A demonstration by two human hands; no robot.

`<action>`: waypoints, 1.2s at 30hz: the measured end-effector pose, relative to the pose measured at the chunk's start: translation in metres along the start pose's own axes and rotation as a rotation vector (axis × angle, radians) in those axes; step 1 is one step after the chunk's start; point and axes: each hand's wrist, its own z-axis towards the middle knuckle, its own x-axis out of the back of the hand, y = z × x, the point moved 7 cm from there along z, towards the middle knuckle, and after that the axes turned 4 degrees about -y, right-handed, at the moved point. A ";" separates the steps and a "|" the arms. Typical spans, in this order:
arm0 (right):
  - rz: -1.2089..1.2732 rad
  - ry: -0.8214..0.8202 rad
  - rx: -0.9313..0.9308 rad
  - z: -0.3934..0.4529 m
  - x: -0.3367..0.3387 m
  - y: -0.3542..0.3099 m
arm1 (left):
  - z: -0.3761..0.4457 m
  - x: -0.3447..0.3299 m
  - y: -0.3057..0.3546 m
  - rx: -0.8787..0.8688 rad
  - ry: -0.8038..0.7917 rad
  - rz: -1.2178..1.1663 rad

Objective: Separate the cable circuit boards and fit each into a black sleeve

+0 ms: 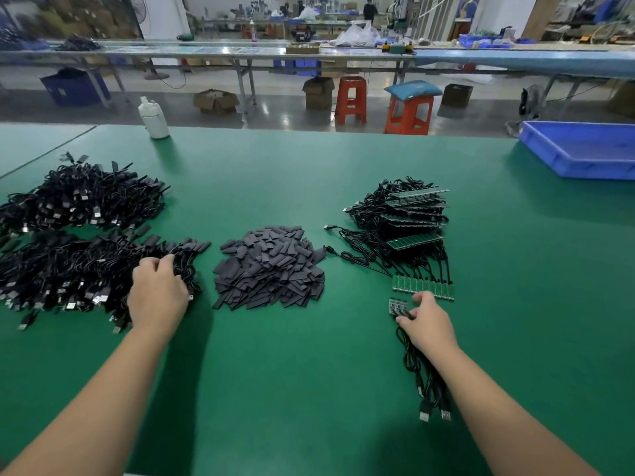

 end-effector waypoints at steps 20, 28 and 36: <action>0.297 0.013 0.448 -0.047 0.008 -0.081 | -0.137 -0.038 0.238 -0.323 -0.547 -0.640; 0.303 0.157 0.476 -0.059 0.022 -0.089 | -0.137 -0.022 0.244 -0.312 -0.474 -0.707; 0.332 0.270 0.431 -0.069 0.017 -0.077 | -0.145 -0.020 0.247 -0.384 -0.402 -0.650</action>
